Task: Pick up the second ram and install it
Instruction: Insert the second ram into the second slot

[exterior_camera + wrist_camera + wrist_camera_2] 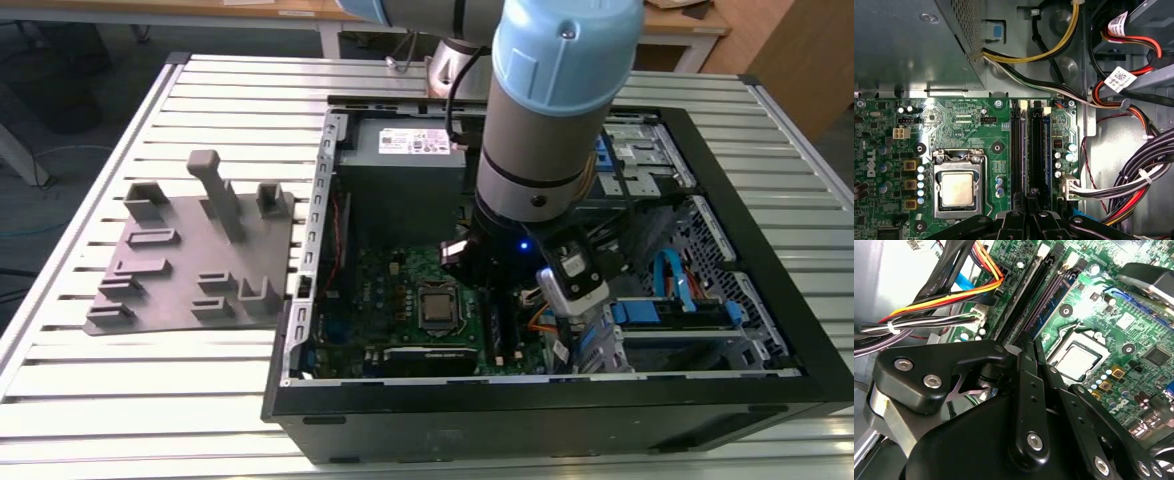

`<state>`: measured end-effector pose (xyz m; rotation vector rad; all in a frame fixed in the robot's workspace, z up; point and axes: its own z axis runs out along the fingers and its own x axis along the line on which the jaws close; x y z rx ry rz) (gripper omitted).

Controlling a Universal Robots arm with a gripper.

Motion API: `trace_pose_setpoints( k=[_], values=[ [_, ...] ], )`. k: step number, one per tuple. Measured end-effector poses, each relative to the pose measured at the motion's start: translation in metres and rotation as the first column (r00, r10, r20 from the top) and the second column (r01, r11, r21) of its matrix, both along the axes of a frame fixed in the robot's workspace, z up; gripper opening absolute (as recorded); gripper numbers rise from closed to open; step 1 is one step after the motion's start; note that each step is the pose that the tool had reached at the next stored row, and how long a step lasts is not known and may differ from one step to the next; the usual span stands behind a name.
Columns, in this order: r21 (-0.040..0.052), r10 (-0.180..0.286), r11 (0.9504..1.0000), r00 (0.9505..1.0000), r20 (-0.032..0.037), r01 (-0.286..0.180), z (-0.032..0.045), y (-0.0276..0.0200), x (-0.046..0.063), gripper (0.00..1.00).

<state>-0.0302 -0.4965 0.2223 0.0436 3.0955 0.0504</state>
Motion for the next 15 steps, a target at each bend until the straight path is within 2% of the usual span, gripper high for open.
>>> trace_pose_setpoints(
  k=[5,15],
  values=[
    [-0.0031,0.000,1.0000,1.0000,0.0000,0.000,-0.0007,0.0001,-0.0001,0.11],
    [-0.0036,0.000,1.0000,1.0000,0.0000,0.000,-0.0022,0.0014,-0.0002,0.11]
  ],
)
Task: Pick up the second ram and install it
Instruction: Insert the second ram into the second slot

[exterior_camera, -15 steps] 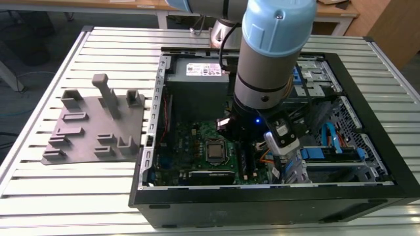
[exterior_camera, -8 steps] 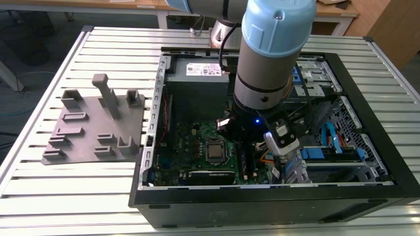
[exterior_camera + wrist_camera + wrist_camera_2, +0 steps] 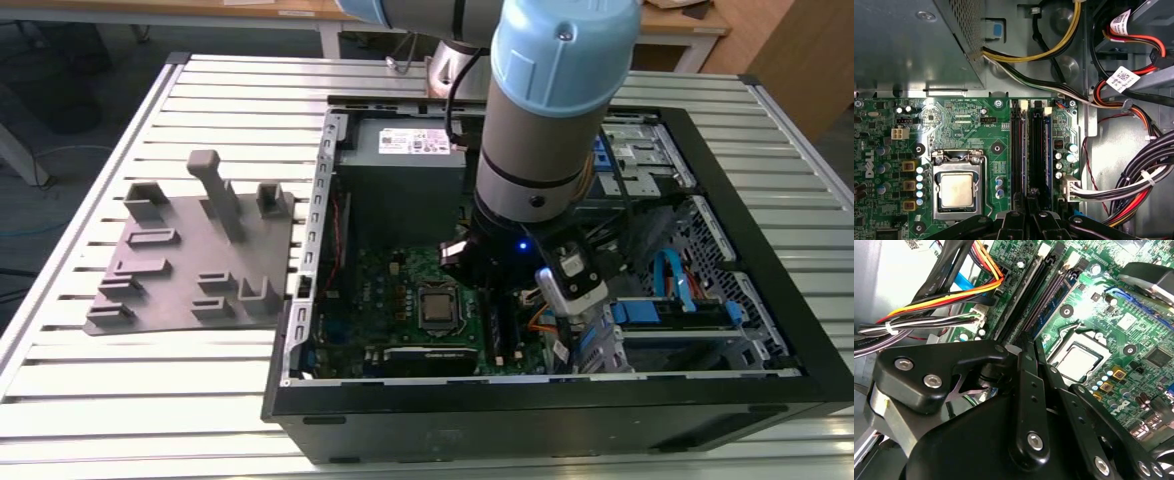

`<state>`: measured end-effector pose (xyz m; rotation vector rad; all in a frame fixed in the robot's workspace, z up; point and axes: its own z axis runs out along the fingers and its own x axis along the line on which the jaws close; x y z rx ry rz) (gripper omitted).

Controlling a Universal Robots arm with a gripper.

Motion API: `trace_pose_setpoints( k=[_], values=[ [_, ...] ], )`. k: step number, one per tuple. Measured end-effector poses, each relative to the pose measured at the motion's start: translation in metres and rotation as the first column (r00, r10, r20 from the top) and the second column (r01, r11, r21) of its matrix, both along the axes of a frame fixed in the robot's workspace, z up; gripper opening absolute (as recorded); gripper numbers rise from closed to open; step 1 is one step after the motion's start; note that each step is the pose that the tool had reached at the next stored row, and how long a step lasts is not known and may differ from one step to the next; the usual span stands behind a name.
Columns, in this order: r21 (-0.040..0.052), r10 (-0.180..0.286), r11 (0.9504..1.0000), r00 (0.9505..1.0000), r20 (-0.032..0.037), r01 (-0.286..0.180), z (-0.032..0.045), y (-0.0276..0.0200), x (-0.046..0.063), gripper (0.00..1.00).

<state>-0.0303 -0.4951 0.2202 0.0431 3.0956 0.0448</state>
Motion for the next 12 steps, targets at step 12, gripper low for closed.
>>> trace_pose_setpoints(
  k=[12],
  values=[
    [0.0000,0.009,1.0000,1.0000,-0.0003,-0.009,0.0025,0.0001,0.0011,0.11]
  ],
)
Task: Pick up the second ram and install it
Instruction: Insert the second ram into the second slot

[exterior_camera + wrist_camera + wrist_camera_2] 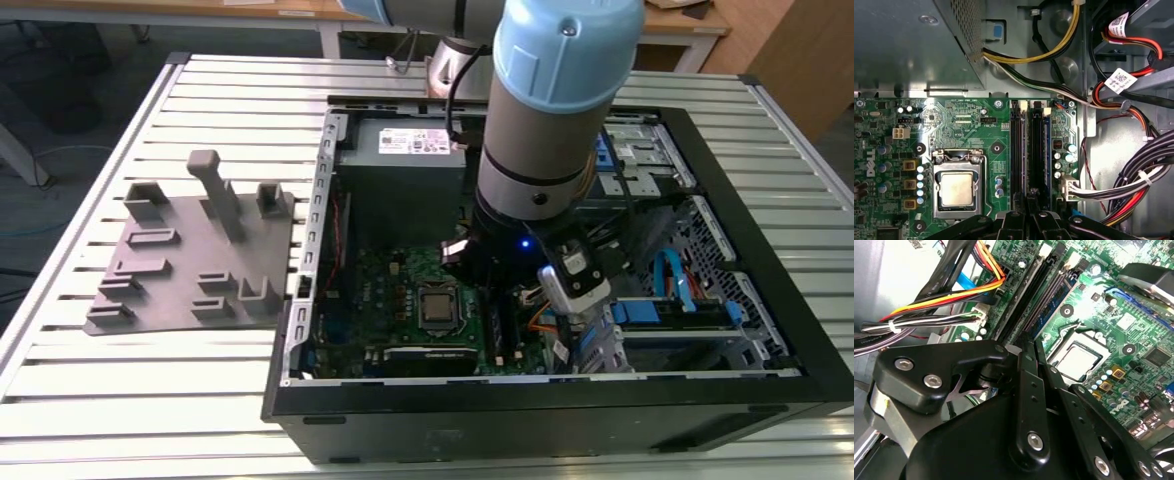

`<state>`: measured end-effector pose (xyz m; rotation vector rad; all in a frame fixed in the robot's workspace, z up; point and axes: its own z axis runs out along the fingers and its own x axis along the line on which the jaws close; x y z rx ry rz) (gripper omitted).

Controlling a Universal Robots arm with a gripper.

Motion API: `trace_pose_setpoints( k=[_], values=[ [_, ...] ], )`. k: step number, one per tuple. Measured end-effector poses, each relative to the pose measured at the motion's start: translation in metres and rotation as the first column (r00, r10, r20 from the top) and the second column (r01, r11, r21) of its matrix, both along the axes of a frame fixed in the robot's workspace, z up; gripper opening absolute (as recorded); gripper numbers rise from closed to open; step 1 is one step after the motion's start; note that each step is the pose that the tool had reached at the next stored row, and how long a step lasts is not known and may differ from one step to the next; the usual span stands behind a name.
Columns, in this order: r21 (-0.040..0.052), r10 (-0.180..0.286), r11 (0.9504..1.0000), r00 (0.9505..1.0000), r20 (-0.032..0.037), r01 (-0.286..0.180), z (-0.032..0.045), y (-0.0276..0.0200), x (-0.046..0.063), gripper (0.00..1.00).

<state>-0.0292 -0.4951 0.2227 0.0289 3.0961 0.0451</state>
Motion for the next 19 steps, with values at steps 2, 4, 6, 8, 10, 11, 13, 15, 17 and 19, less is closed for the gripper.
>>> trace_pose_setpoints(
  k=[2,4,6,8,10,11,13,15,17,19],
  values=[
    [-0.0001,0.006,1.0000,1.0000,-0.0006,-0.006,0.0000,0.0000,0.0006,0.11],
    [-0.0002,0.008,1.0000,1.0000,-0.0008,-0.008,0.0001,0.0000,0.0006,0.11],
    [-0.0002,0.010,0.9999,0.9999,-0.0012,-0.010,-0.0001,0.0000,0.0007,0.11],
    [0.0000,0.011,0.9999,0.9999,-0.0016,-0.011,-0.0007,0.0000,0.0007,0.11],
    [0.0000,0.011,0.9999,0.9999,-0.0021,-0.011,-0.0017,0.0000,0.0007,0.11],
    [-0.0001,0.011,0.9999,0.9999,-0.0024,-0.011,-0.0020,0.0000,0.0007,0.11],
    [-0.0003,0.012,0.9999,0.9999,-0.0034,-0.012,-0.0025,0.0000,0.0009,0.11],
    [-0.0003,0.015,0.9999,0.9999,-0.0041,-0.015,-0.0027,0.0000,0.0014,0.11],
    [-0.0001,0.019,0.9998,0.9998,-0.0040,-0.019,-0.0028,0.0000,0.0015,0.11],
    [0.0000,0.023,0.9997,0.9997,-0.0040,-0.023,-0.0029,0.0000,0.0016,0.11]
  ],
)
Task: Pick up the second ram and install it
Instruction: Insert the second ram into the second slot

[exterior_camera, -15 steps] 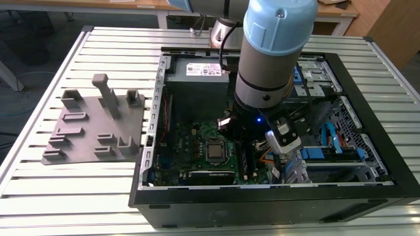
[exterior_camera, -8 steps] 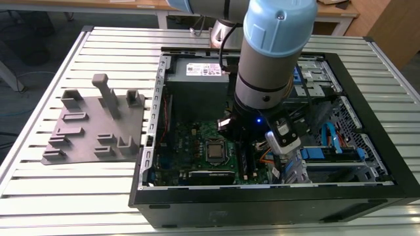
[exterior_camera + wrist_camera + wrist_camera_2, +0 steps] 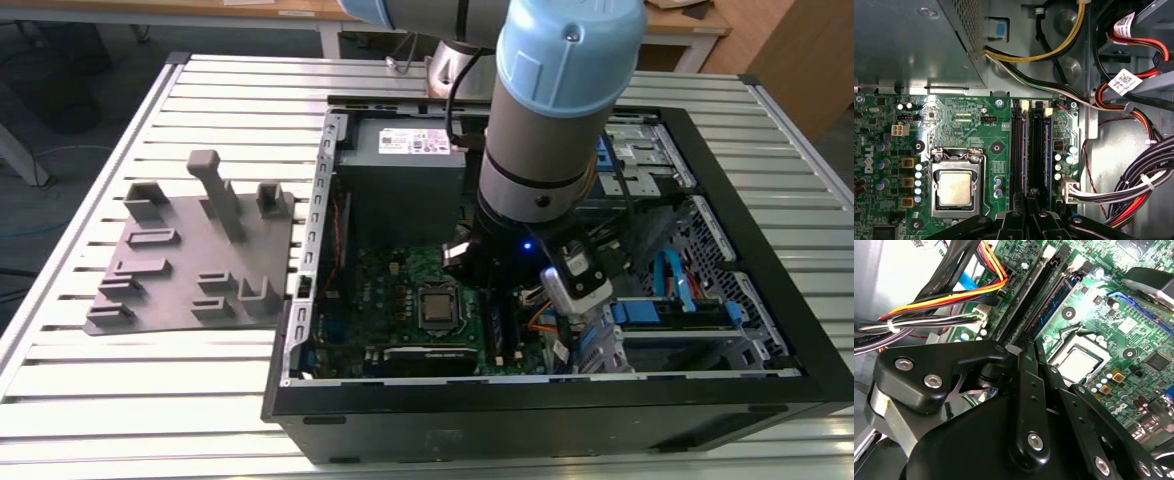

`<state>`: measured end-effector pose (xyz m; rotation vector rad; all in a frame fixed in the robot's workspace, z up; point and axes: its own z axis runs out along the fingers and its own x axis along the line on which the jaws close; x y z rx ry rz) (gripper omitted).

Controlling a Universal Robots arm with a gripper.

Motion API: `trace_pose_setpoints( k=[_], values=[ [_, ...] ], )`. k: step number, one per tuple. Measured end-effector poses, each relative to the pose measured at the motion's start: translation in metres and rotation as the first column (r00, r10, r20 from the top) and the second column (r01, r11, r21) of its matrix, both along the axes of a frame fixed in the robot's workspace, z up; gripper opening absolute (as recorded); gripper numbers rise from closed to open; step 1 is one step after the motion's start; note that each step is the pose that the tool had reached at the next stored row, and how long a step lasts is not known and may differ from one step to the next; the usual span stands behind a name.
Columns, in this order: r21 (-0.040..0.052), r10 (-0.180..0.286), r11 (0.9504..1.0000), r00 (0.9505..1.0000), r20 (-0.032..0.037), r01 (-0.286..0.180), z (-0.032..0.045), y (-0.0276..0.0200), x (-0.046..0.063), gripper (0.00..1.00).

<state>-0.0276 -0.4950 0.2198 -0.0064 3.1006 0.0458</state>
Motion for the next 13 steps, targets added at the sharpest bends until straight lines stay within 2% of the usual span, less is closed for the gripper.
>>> trace_pose_setpoints(
  k=[13],
  values=[
    [-0.0002,0.002,1.0000,1.0000,-0.0027,-0.002,-0.0050,-0.0001,0.0002,0.11]
  ],
)
